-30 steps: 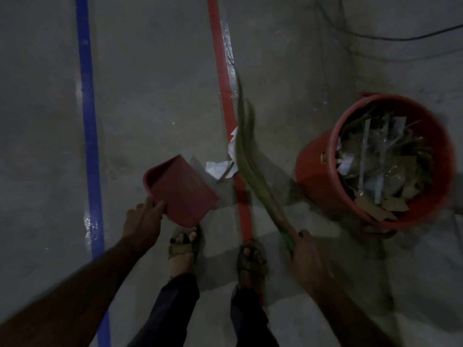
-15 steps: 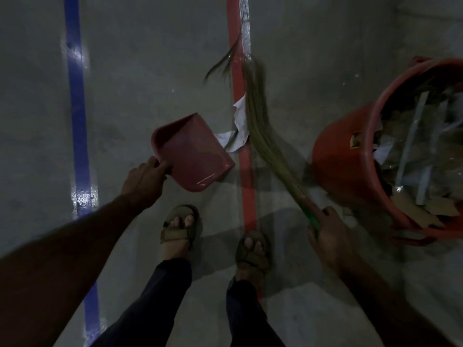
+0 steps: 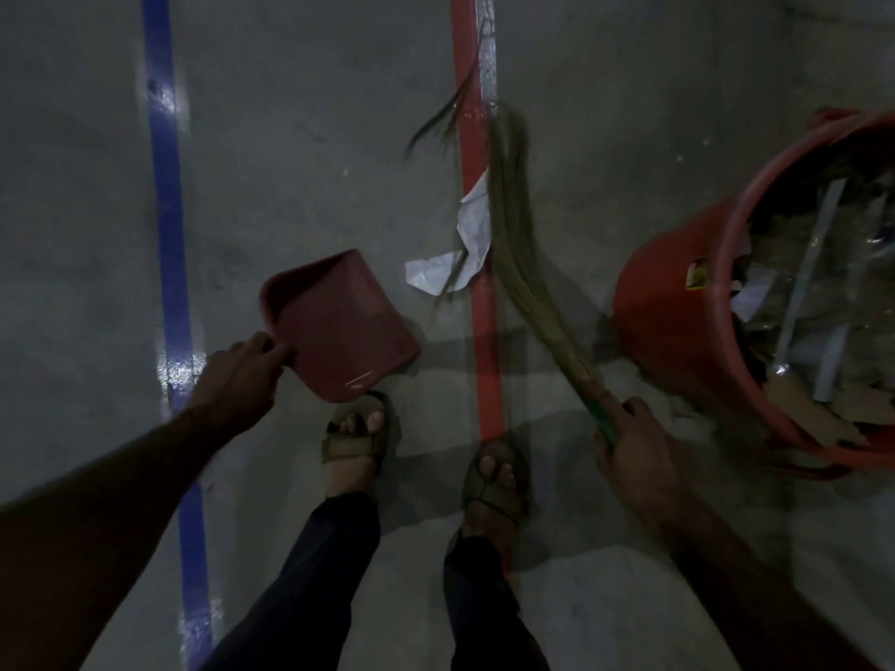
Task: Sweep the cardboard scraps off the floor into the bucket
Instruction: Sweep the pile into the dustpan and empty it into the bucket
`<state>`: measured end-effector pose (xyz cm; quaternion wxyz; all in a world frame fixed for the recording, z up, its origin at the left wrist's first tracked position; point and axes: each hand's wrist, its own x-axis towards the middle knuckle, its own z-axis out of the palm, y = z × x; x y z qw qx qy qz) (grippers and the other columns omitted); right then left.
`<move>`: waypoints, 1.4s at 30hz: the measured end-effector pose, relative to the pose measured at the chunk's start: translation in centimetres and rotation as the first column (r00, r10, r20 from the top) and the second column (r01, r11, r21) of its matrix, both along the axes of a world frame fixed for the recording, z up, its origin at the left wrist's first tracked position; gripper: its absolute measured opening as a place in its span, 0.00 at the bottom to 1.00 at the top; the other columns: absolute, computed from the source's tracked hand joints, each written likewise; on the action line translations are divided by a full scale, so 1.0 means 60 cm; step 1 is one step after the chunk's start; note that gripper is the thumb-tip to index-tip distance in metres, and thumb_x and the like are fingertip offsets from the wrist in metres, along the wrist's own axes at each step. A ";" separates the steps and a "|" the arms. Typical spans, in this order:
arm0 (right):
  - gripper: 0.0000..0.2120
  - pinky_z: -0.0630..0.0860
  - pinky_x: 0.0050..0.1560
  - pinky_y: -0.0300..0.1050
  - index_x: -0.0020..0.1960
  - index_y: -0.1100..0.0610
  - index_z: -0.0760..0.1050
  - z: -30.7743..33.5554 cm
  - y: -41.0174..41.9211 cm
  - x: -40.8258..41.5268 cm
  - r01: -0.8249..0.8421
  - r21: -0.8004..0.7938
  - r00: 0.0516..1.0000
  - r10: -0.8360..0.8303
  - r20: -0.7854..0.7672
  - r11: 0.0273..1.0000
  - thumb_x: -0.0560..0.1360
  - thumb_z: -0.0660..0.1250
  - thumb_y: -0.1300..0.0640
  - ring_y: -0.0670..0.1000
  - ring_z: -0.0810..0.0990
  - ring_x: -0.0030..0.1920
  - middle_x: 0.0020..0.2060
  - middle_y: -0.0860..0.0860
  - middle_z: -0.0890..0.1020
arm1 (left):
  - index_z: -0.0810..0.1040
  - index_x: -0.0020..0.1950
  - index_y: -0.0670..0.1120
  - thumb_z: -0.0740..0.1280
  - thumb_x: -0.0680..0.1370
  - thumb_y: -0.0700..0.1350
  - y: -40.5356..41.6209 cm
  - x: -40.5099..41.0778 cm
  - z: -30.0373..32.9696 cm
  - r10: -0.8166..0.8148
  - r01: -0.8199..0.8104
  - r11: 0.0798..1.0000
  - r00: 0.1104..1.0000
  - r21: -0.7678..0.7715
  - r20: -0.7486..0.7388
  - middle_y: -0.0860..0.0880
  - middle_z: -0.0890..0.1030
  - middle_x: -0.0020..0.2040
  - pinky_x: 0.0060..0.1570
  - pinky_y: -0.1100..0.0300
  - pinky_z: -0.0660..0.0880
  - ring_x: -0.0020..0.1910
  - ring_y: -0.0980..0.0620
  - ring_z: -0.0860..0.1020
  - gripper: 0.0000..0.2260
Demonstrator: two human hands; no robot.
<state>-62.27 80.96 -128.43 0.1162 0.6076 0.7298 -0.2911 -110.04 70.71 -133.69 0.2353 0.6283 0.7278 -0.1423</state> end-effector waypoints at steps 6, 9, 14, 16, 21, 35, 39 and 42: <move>0.25 0.77 0.41 0.49 0.68 0.51 0.74 0.007 -0.046 -0.012 -0.051 -0.097 0.998 0.047 -0.051 0.994 0.71 0.61 0.53 0.58 0.79 0.42 0.48 0.55 0.76 | 0.78 0.60 0.48 0.70 0.76 0.38 0.083 0.059 -0.058 -0.012 0.008 0.999 0.995 0.046 0.096 0.40 0.77 0.54 0.42 0.45 0.73 0.46 0.35 0.80 0.14; 0.30 0.81 0.42 0.56 0.72 0.38 0.59 0.019 -0.088 0.004 -0.180 -0.147 0.982 0.168 -0.089 0.973 0.71 0.59 0.49 0.59 0.81 0.46 0.51 0.54 0.76 | 0.75 0.65 0.47 0.70 0.77 0.39 0.092 0.088 -0.076 0.049 -0.054 0.998 0.991 0.038 0.121 0.39 0.75 0.56 0.44 0.44 0.73 0.49 0.34 0.78 0.16; 0.34 0.74 0.33 0.43 0.74 0.42 0.63 0.075 -0.135 0.021 -0.178 -0.085 0.982 0.172 -0.077 0.980 0.69 0.67 0.54 0.52 0.79 0.37 0.45 0.51 0.76 | 0.74 0.65 0.45 0.69 0.78 0.40 0.064 0.106 -0.074 0.168 -0.176 0.983 0.976 0.050 0.138 0.38 0.74 0.56 0.44 0.44 0.73 0.49 0.34 0.77 0.15; 0.31 0.73 0.33 0.43 0.74 0.45 0.70 0.088 -0.150 0.031 -0.182 -0.032 0.981 0.179 -0.068 0.983 0.70 0.65 0.53 0.52 0.78 0.39 0.45 0.51 0.77 | 0.73 0.64 0.44 0.68 0.78 0.40 0.050 0.106 -0.071 0.225 -0.235 0.970 0.963 0.060 0.146 0.37 0.73 0.55 0.43 0.43 0.73 0.48 0.33 0.77 0.15; 0.28 0.74 0.30 0.44 0.70 0.43 0.74 0.111 -0.171 0.025 -0.080 -0.046 0.997 0.080 -0.005 0.996 0.70 0.63 0.52 0.54 0.77 0.37 0.45 0.51 0.77 | 0.73 0.64 0.44 0.68 0.78 0.39 0.041 0.102 -0.065 0.326 -0.339 0.939 0.932 0.066 0.157 0.38 0.72 0.55 0.44 0.41 0.73 0.50 0.32 0.76 0.15; 0.37 0.76 0.33 0.51 0.78 0.39 0.59 0.050 0.059 -0.133 0.001 0.196 0.995 0.019 -0.096 0.981 0.75 0.67 0.61 0.55 0.75 0.39 0.48 0.53 0.70 | 0.74 0.61 0.47 0.69 0.77 0.39 -0.001 0.040 -0.080 0.395 -0.400 0.916 0.913 0.036 0.104 0.39 0.73 0.54 0.43 0.42 0.73 0.48 0.33 0.77 0.13; 0.35 0.78 0.42 0.54 0.78 0.38 0.53 0.012 0.193 -0.215 -0.056 0.294 0.998 0.052 0.020 0.954 0.78 0.62 0.60 0.58 0.76 0.43 0.50 0.56 0.71 | 0.76 0.61 0.46 0.70 0.76 0.38 -0.003 0.009 -0.083 0.345 -0.350 0.936 0.933 0.040 0.101 0.40 0.75 0.52 0.41 0.45 0.74 0.47 0.33 0.78 0.14; 0.33 0.74 0.55 0.57 0.79 0.42 0.56 -0.030 0.285 -0.260 -0.145 0.269 0.983 0.109 0.146 0.952 0.78 0.59 0.62 0.63 0.77 0.54 0.59 0.61 0.74 | 0.77 0.60 0.47 0.71 0.76 0.38 0.013 -0.011 -0.085 0.320 -0.324 0.945 0.944 0.044 0.082 0.41 0.76 0.53 0.41 0.45 0.74 0.47 0.34 0.79 0.14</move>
